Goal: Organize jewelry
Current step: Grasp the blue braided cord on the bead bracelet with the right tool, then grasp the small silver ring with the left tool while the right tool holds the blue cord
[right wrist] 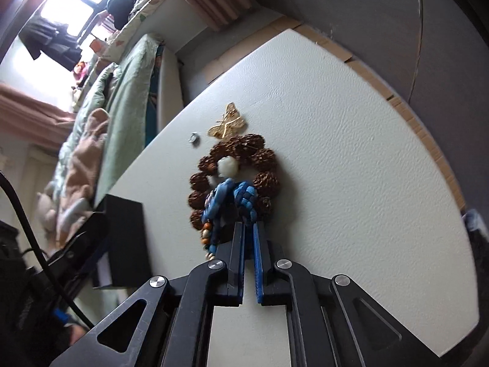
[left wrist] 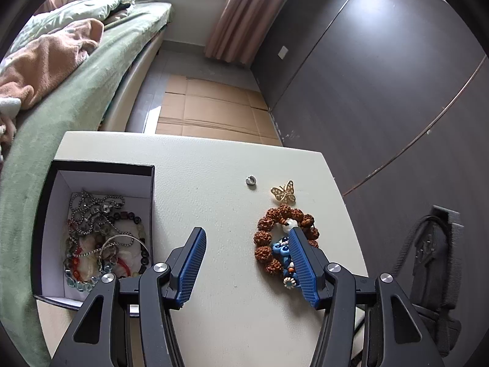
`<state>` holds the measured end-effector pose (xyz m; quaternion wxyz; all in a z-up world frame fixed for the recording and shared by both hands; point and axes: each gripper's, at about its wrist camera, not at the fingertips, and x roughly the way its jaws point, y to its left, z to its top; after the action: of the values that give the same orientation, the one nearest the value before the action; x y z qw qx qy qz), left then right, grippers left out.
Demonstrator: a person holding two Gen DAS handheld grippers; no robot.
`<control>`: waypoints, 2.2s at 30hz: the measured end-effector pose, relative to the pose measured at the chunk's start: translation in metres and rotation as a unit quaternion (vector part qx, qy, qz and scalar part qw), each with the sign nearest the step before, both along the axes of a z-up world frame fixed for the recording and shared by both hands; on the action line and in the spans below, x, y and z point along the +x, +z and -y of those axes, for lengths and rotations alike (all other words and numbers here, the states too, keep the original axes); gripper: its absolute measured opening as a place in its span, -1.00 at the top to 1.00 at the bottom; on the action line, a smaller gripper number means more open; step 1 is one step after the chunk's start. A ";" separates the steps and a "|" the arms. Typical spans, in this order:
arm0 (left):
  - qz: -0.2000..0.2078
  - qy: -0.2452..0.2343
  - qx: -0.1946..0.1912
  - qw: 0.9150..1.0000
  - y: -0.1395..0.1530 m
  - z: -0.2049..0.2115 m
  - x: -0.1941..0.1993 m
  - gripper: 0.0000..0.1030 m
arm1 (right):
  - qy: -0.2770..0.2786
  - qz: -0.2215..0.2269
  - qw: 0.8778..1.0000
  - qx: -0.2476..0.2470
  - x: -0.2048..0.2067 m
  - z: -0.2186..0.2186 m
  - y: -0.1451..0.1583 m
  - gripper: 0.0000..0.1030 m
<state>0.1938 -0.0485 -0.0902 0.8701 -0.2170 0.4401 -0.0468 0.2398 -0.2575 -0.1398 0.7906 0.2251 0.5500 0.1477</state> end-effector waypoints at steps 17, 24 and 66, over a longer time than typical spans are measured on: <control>-0.048 -0.023 0.035 0.998 -0.002 0.013 0.069 -0.12 | -0.067 0.101 0.983 0.140 0.001 0.045 0.056 0.88; -0.082 -0.032 0.069 0.994 -0.021 0.030 0.102 0.35 | -0.105 0.091 0.978 0.154 0.010 0.051 0.053 0.88; -0.030 -0.024 0.095 0.995 0.024 -0.005 0.055 0.74 | -0.049 0.123 0.977 0.170 0.004 0.023 0.067 0.88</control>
<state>0.2489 -0.0439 -0.0657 0.8718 -0.1240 0.4735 -0.0186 0.2438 -0.2802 -0.0725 0.8088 0.3629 0.4037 0.2264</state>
